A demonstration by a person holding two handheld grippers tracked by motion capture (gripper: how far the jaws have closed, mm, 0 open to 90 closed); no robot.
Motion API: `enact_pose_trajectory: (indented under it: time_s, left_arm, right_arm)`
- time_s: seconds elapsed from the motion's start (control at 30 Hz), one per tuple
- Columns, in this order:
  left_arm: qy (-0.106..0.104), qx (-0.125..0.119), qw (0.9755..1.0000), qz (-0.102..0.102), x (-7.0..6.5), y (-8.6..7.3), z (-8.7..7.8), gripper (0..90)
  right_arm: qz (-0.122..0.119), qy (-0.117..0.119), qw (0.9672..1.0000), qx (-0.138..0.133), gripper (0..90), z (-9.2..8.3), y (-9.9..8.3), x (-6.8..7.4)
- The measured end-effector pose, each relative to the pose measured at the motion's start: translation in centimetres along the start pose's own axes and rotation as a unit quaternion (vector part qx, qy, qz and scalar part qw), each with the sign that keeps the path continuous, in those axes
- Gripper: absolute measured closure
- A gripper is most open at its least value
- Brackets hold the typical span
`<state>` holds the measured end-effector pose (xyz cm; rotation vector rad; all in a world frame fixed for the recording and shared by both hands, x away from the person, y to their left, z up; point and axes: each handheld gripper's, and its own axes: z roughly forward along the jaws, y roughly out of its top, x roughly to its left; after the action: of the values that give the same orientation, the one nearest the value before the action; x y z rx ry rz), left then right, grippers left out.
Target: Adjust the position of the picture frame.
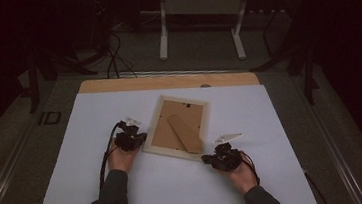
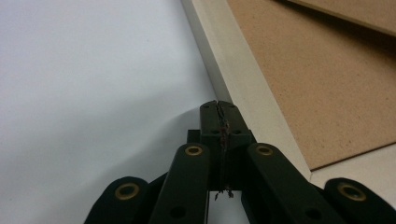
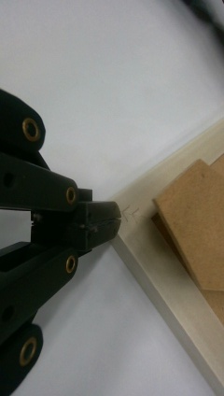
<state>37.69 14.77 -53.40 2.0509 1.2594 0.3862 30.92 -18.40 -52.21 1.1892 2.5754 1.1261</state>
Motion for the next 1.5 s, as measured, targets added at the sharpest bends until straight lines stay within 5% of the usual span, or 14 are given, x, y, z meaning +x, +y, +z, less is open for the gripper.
enact_pose_trajectory:
  time_s: [0.1, 0.2, 0.43, 1.13, 1.33, 1.5]
  left_arm:
    - [0.018, -0.005, 0.9997, -0.014, 0.3, -0.1, -0.5, 88.3]
    - [0.027, -0.020, 0.9991, -0.027, 0.7, -0.6, -1.8, 87.9]
    - [0.036, -0.031, 0.9985, -0.027, 0.5, -2.2, -3.9, 87.8]
    - [0.028, -0.016, 0.9993, -0.022, 0.5, -3.5, -3.6, 86.9]
    - [0.021, -0.013, 0.9996, -0.015, 0.1, -3.4, -3.1, 87.1]
    - [0.018, -0.012, 0.9998, -0.004, -0.7, -3.2, -2.7, 87.2]
  right_arm:
    - [-0.004, 0.022, 0.9997, 0.007, 90.0, 0.6, 0.0, 0.5]
    - [-0.023, 0.015, 0.9995, 0.018, 90.0, 1.6, 0.0, 1.5]
    - [-0.030, 0.026, 0.9991, 0.018, 90.0, 2.5, 0.8, 2.1]
    - [-0.076, 0.082, 0.9934, 0.025, 90.0, 7.0, 4.2, 5.8]
    - [-0.077, 0.057, 0.9952, 0.021, 90.0, 5.9, 3.9, 4.1]
    - [-0.039, 0.014, 0.9991, -0.002, 90.0, 4.0, 4.8, -0.2]
